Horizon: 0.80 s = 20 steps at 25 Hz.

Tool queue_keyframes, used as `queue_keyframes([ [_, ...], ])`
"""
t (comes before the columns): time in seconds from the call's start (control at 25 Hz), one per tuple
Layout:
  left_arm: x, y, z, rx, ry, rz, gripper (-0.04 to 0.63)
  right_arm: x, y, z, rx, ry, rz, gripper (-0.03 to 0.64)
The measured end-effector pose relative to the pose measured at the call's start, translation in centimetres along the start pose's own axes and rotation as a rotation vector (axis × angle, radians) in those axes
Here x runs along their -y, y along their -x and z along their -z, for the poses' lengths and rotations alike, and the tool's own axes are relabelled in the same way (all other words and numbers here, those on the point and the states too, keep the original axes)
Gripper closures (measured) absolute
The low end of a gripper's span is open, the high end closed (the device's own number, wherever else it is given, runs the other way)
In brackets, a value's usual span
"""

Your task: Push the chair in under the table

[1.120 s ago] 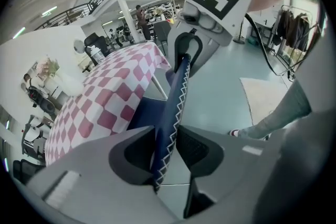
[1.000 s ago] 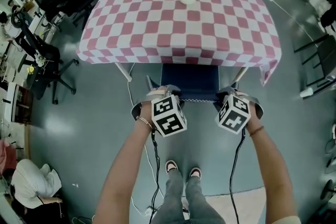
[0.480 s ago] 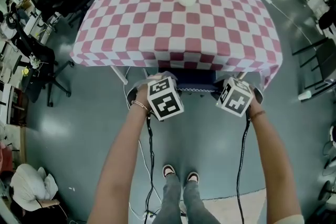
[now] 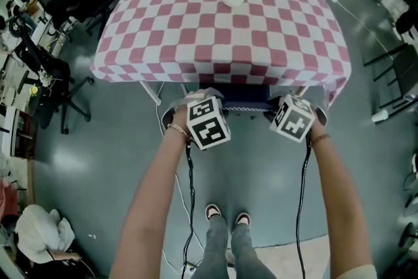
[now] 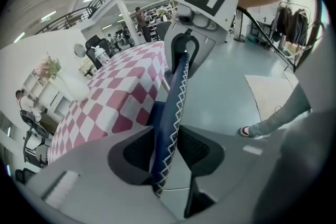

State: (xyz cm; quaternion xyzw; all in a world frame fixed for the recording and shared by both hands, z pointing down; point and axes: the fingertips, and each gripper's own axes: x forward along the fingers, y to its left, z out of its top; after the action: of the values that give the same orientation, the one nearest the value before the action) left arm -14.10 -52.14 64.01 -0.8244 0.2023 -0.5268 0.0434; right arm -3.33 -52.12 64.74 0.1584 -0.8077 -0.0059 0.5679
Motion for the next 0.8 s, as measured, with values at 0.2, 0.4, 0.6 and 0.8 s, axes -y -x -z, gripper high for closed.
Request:
queue_keyframes([
  [0.2, 0.6, 1.2, -0.3, 0.087, 0.013, -0.017, 0.436, 0.1, 0.6, 0.6, -0.073, 0.004, 0.009, 0.489],
  [0.4, -0.1, 5.2, -1.0, 0.211, 0.181, -0.052, 0.413, -0.4, 3.9, -1.6, 0.017, -0.044, 0.007, 0.489],
  [0.6, -0.1, 12.2, -2.5, 0.394, 0.398, -0.091, 0.42, 0.6, 11.5, -4.8, 0.316, -0.237, 0.115, 0.489],
  [0.8, -1.8, 21.1, -4.0, 0.596, 0.703, -0.348, 0.48, 2.0, 23.3, -5.0, 0.763, -0.624, 0.37, 0.491],
])
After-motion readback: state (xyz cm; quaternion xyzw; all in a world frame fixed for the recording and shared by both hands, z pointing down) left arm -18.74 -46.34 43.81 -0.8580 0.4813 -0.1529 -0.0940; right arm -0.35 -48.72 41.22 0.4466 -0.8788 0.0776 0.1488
